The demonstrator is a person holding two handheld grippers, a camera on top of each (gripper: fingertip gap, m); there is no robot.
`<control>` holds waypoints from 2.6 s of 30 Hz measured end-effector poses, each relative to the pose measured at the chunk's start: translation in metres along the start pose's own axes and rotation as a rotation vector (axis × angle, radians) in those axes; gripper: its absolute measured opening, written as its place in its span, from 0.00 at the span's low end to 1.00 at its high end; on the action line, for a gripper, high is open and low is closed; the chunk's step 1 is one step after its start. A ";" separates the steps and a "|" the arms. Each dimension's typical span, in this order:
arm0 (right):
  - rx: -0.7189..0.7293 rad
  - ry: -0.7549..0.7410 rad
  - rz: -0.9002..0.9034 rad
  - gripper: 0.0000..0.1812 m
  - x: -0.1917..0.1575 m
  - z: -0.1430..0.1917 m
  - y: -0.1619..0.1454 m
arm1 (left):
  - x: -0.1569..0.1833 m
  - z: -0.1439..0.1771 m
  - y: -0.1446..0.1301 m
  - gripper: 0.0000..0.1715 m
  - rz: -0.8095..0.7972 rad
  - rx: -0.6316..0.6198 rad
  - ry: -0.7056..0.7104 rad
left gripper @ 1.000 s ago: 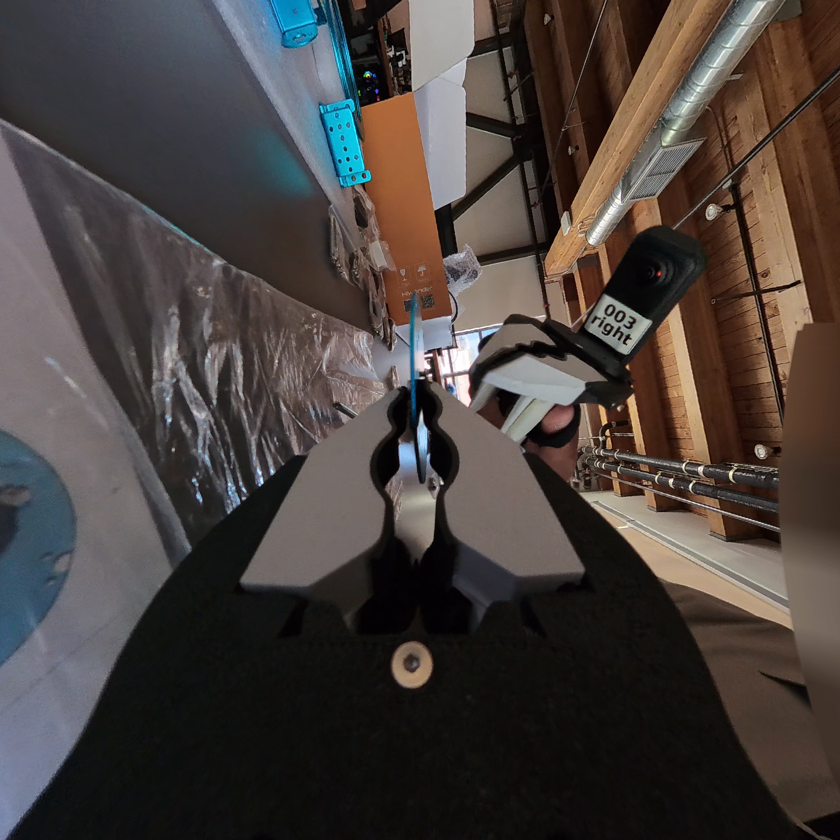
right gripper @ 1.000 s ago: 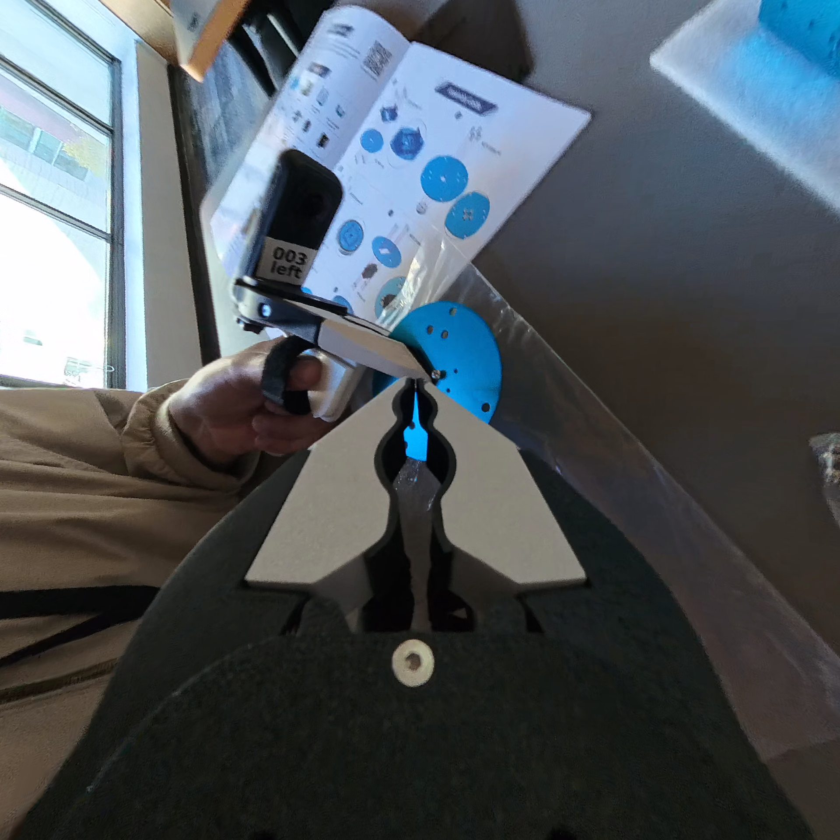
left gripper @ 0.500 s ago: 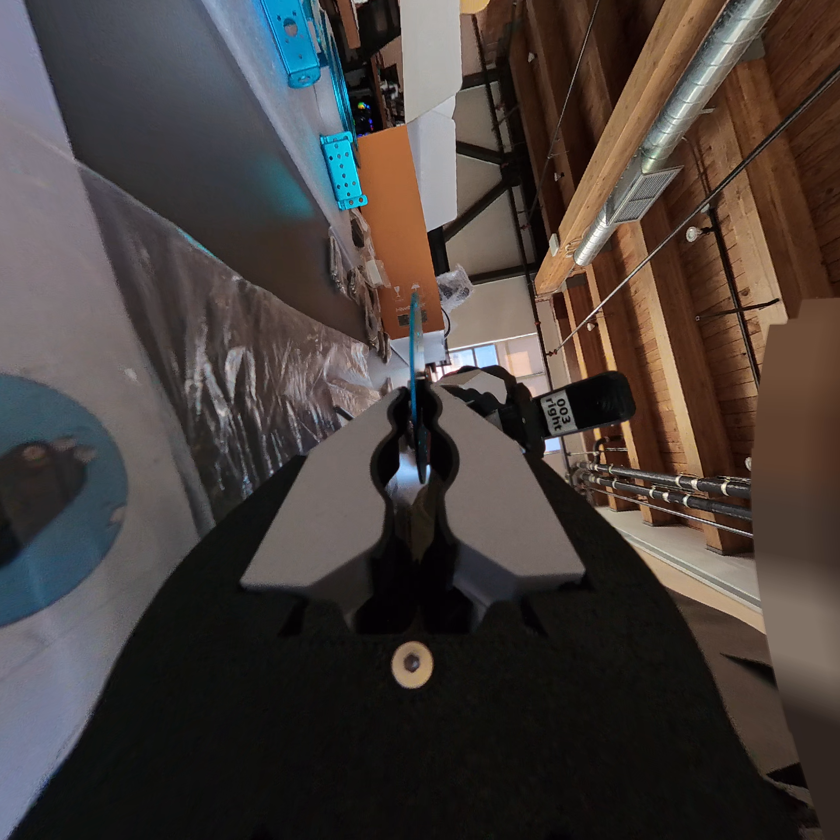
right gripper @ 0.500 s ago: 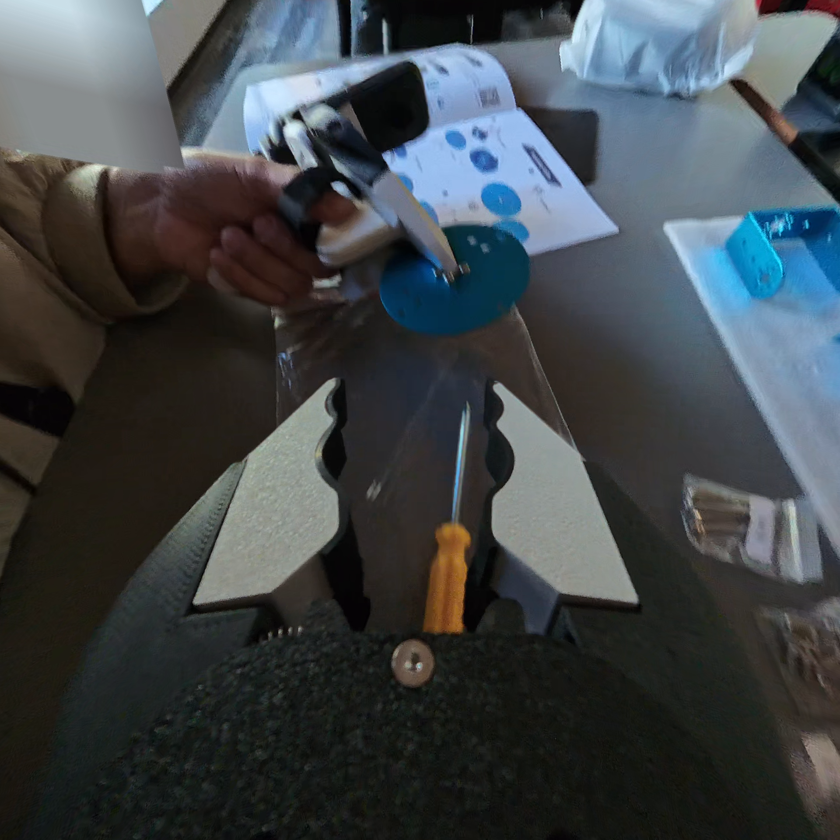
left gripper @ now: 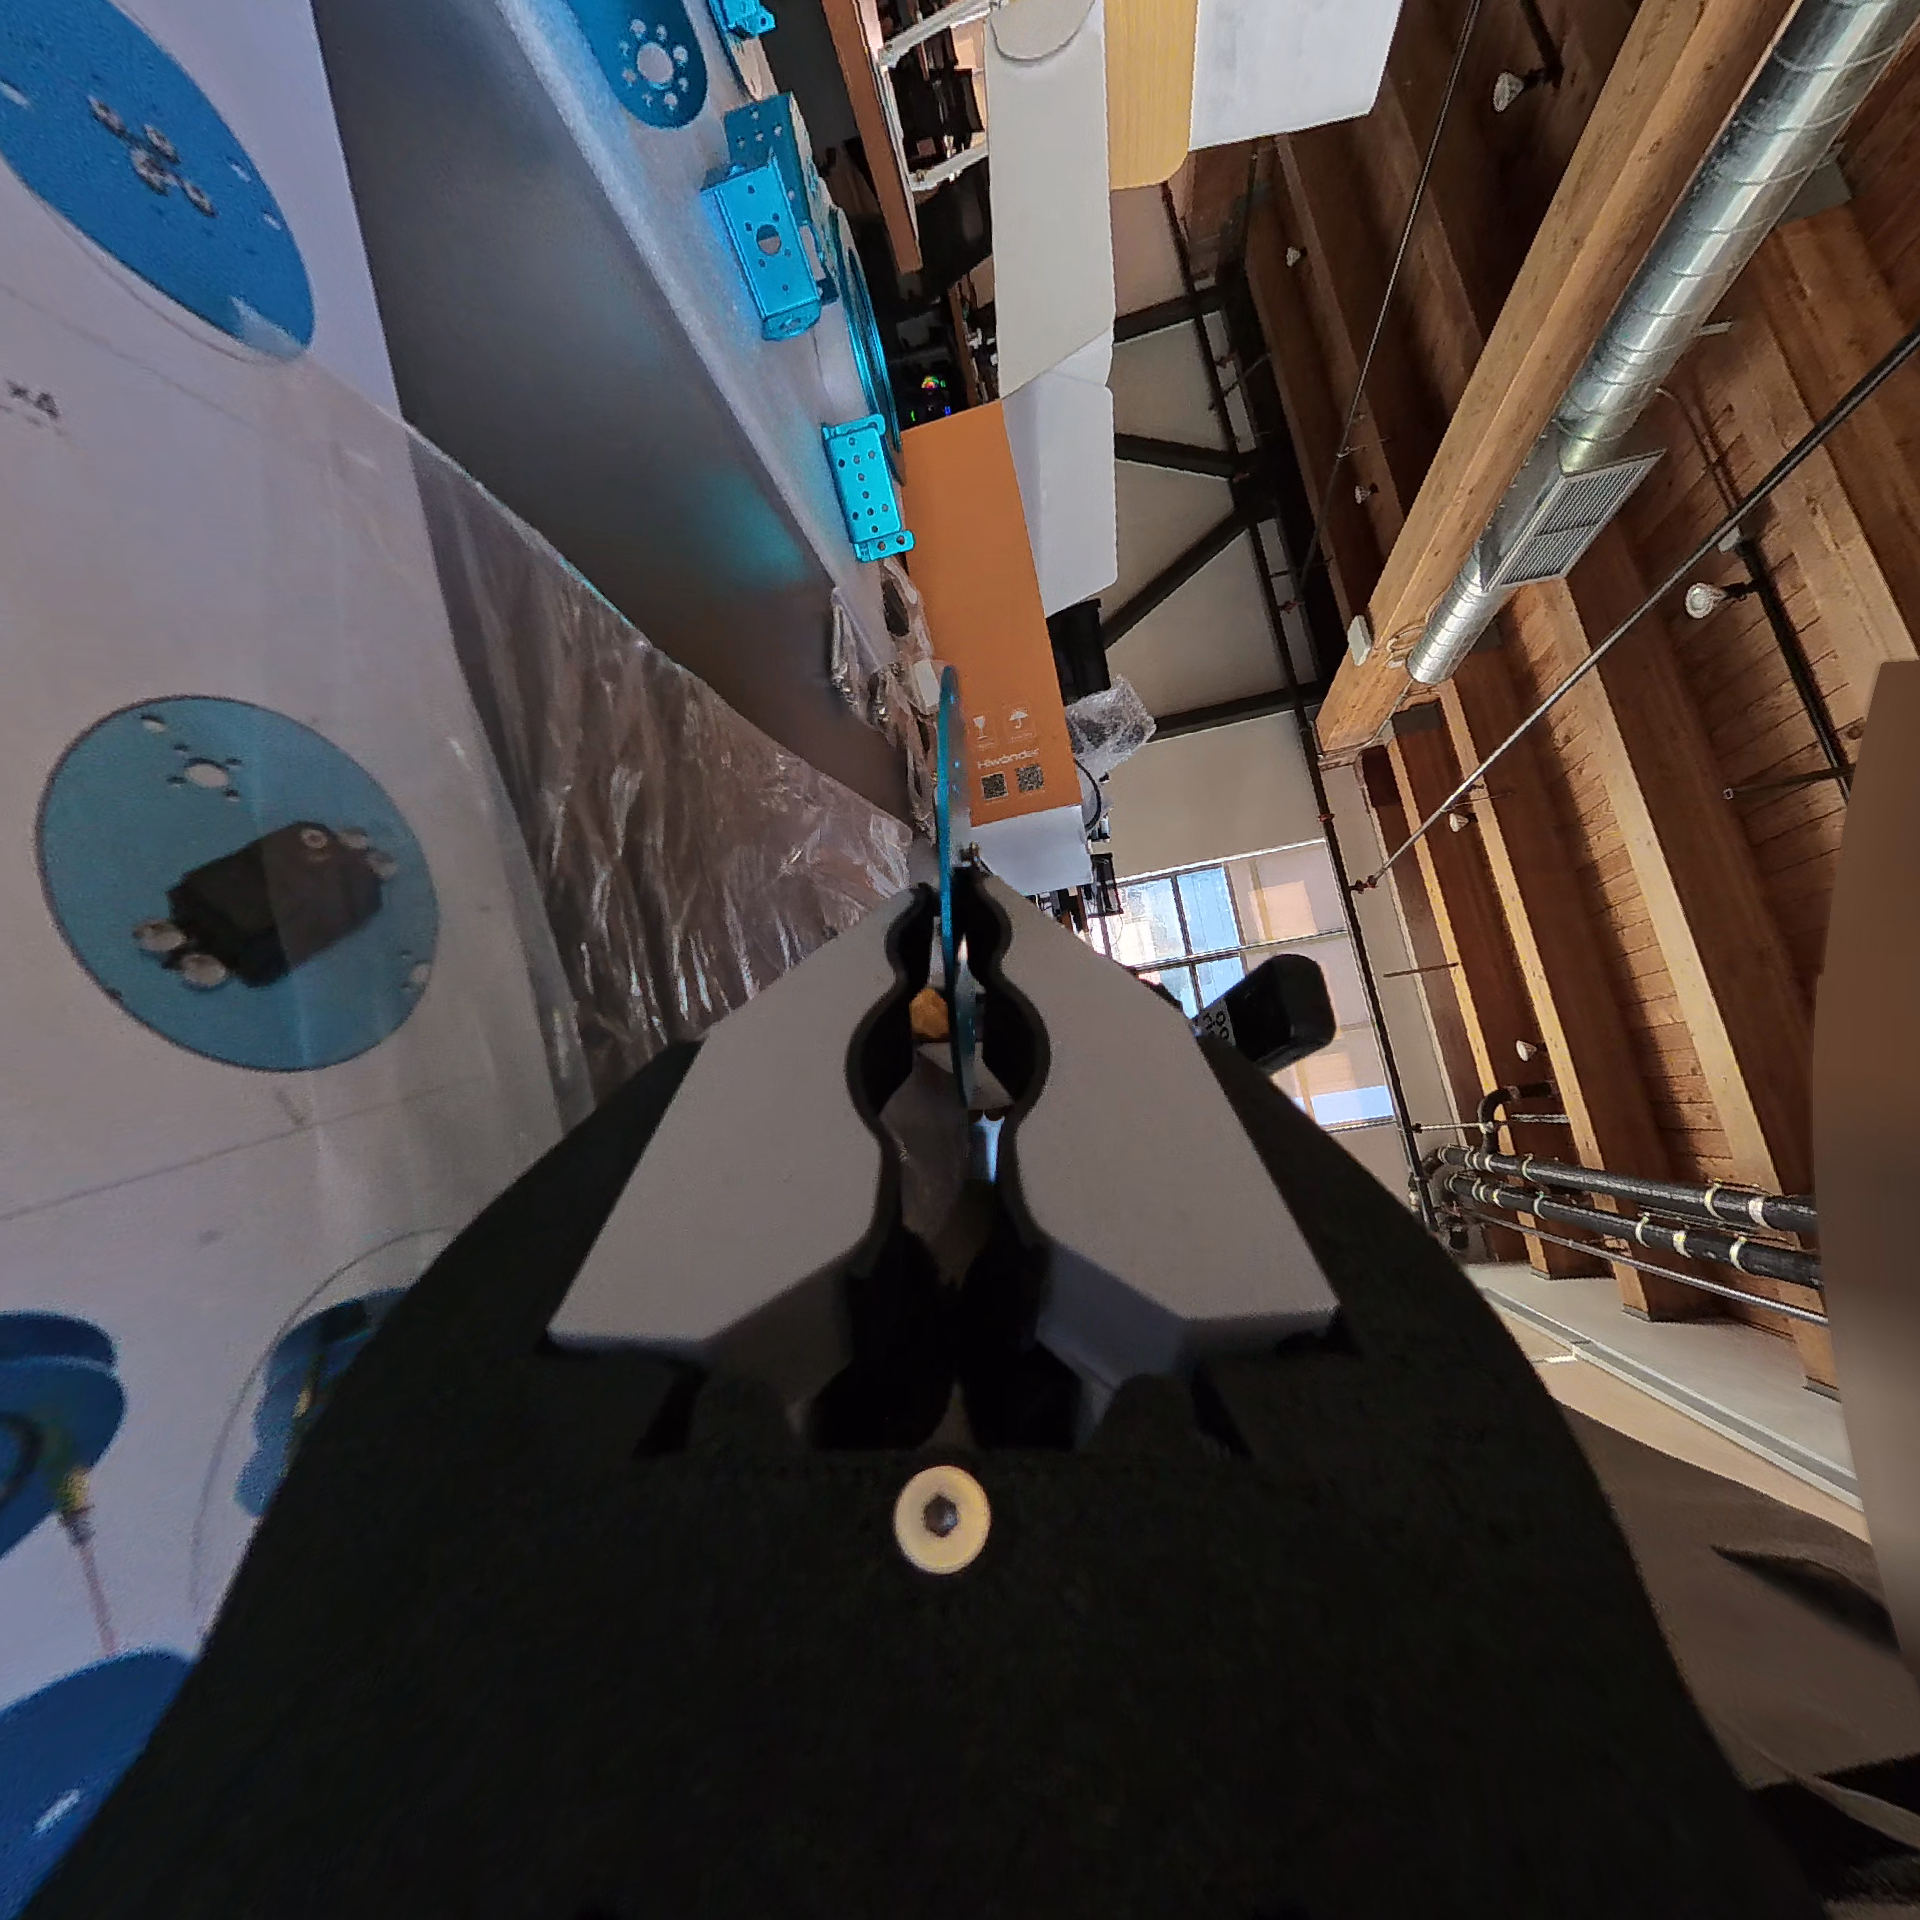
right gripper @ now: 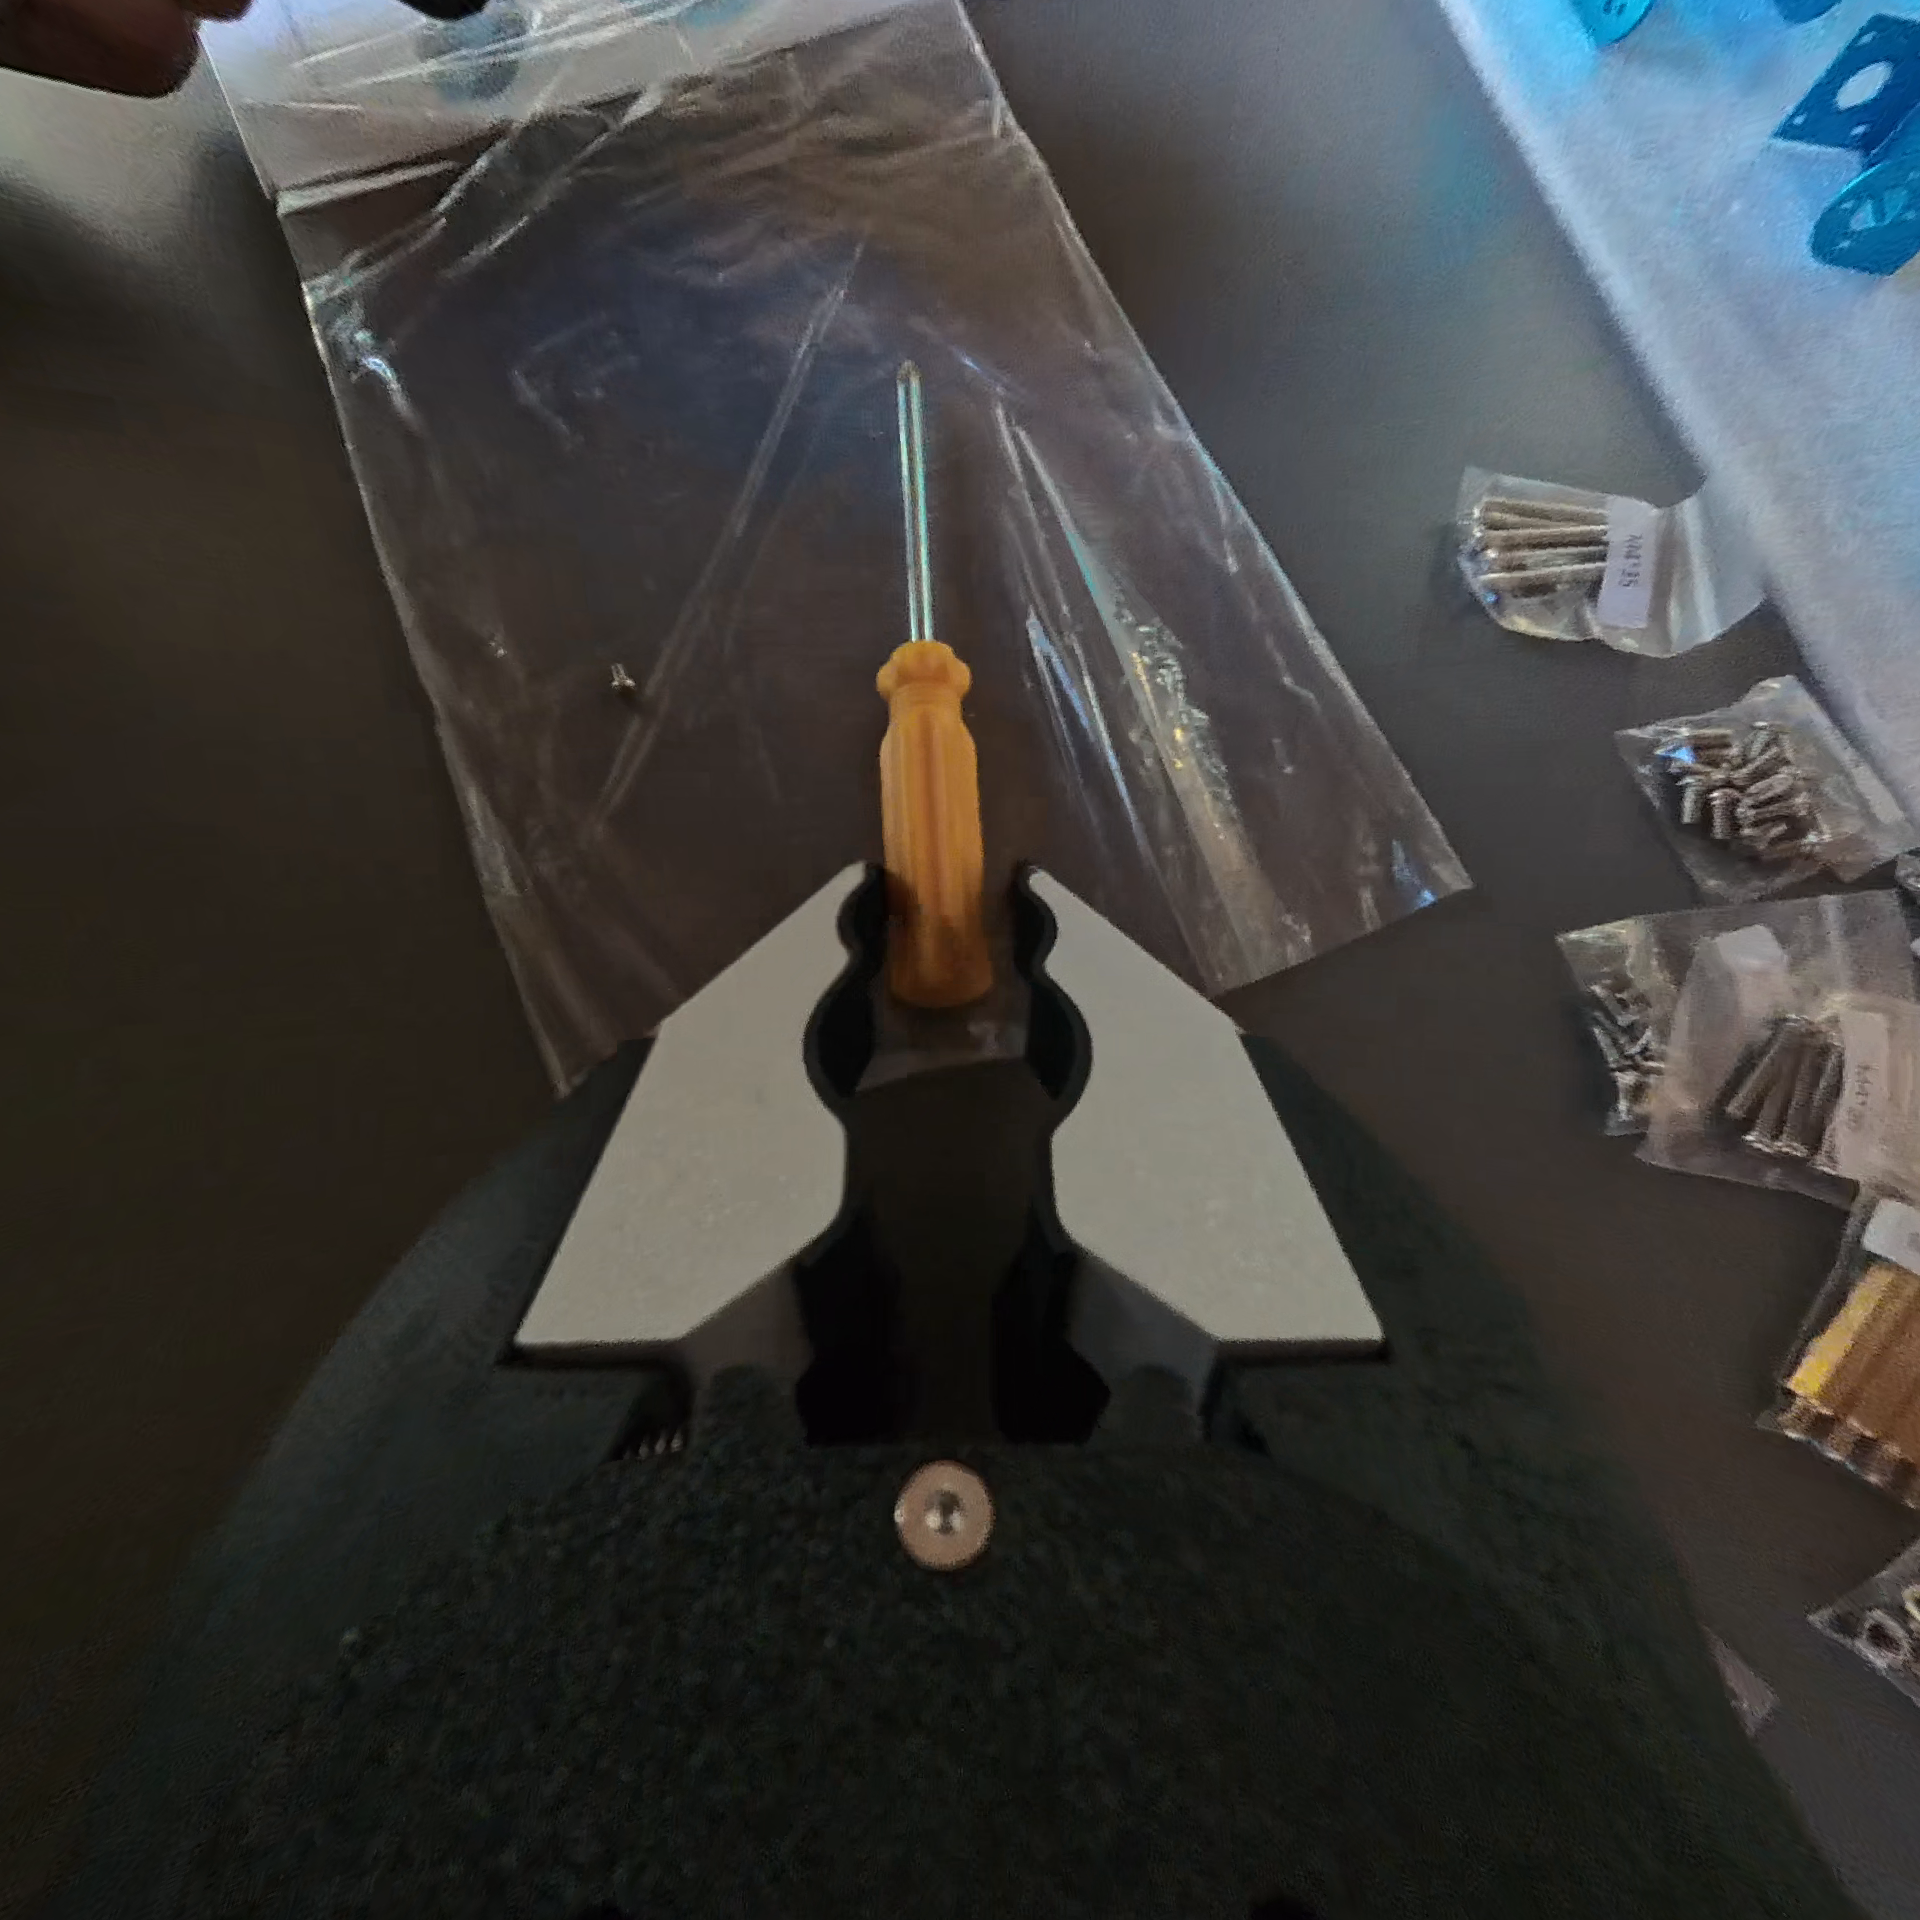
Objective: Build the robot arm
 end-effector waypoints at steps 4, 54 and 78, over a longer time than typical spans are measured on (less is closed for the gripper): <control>-0.011 -0.028 0.066 0.10 -0.001 0.002 0.008 | -0.003 -0.007 -0.002 0.03 -0.006 0.006 0.030; -1.036 0.180 0.350 0.08 0.051 0.101 0.121 | 0.007 -0.005 -0.005 0.03 -0.108 0.016 -0.001; -1.129 0.689 0.340 0.05 0.032 -0.125 0.143 | 0.003 0.023 -0.008 0.03 -0.106 0.049 -0.027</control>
Point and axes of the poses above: each gripper's, where its closed fingertips meet, z back along the fingers, y out of its top, x = y × z across the jaws, the point moved 10 cm from there along z, back along the fingers, and after that the axes turned 3 degrees about -x, right-handed, at the moved point
